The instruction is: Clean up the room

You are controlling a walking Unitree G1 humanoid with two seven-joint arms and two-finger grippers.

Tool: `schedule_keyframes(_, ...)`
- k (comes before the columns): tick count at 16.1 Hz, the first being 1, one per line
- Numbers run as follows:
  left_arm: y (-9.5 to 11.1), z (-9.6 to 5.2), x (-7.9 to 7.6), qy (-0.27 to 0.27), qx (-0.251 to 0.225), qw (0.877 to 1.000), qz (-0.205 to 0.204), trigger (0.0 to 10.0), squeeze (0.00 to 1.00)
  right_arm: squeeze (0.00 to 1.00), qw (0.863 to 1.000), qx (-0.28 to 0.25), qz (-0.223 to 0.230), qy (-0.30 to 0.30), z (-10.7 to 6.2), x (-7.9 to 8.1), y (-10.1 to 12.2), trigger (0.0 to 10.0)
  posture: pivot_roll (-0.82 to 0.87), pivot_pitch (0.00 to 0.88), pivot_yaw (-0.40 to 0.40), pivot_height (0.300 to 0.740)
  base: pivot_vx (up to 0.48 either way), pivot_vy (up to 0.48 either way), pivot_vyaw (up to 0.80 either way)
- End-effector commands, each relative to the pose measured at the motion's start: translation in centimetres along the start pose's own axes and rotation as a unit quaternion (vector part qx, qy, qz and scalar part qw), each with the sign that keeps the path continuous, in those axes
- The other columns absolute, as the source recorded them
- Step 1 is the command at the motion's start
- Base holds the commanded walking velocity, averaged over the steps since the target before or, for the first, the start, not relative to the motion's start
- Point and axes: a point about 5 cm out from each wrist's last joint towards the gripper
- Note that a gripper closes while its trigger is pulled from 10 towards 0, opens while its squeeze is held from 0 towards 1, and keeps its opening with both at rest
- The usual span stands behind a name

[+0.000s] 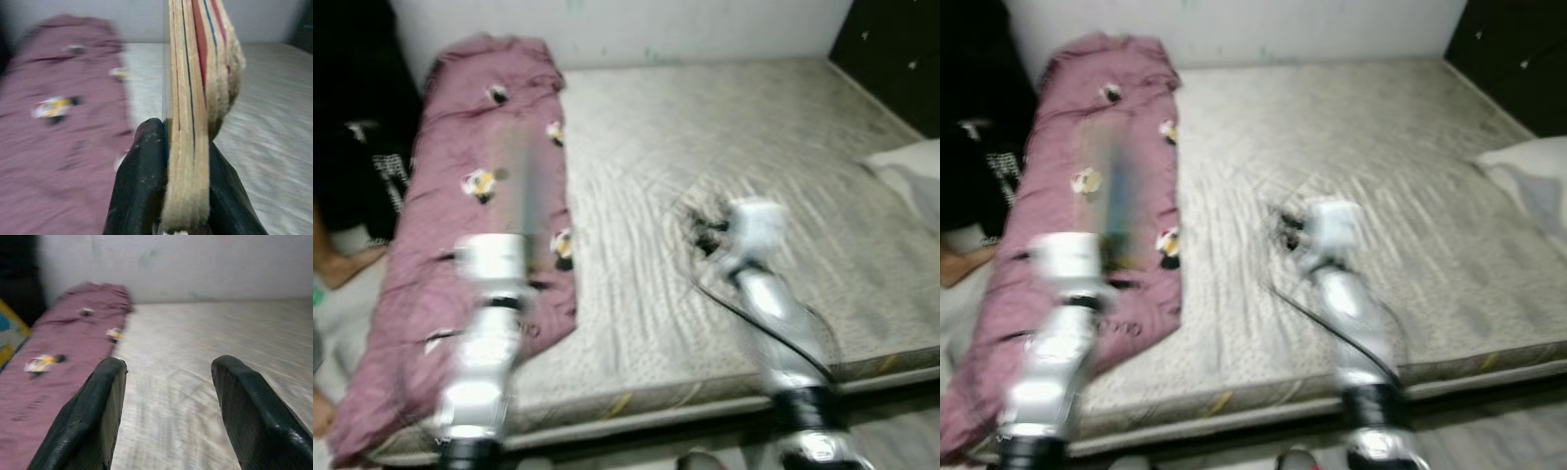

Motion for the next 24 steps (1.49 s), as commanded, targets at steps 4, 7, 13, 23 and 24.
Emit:
schedule_keyframes(4,0.25,-0.51,2.43,0.051,-0.013,0.998,-0.015,10.0,0.0,0.0,1.0,-0.005,-0.016,0.023,0.62,2.61,0.0,10.0,-0.04,0.0,-0.018,0.74,0.0,0.0,0.0)
schedule_keyframes(7,0.03,-0.74,2.34,0.045,-0.009,0.999,-0.013,10.0,0.0,0.0,1.0,-0.008,-0.019,0.019,0.43,2.45,0.06,10.0,-0.03,0.0,-0.024,0.74,0.0,0.0,0.0)
schedule_keyframes(13,-0.02,-0.92,2.35,0.034,-0.009,0.999,-0.022,10.0,0.0,0.0,1.0,-0.014,-0.008,0.012,0.6,2.44,0.17,10.0,-0.03,0.0,-0.017,0.74,0.0,0.0,0.0)
schedule_keyframes(23,0.2,-0.86,1.93,0.026,-0.016,0.999,-0.029,10.0,0.0,0.0,1.0,-0.014,-0.016,0.02,0.54,2.26,0.24,10.0,-0.04,0.0,-0.024,0.74,0.0,-0.22,0.46)
schedule_keyframes(24,0.2,-0.86,1.92,0.025,-0.016,0.999,-0.03,10.0,0.0,0.0,1.0,-0.013,-0.016,0.02,0.53,2.27,0.24,10.0,-0.04,0.0,-0.024,0.74,0.0,-0.322,0.0)
Point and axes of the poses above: a point about 5 cm out from each wrist's last joint towards the gripper, its own z axis pointing out of the wrist towards the gripper, its own y axis along the axis of the wrist's last joint, x = y × z, and after that the axes turned 11 degrees about z, right-handed
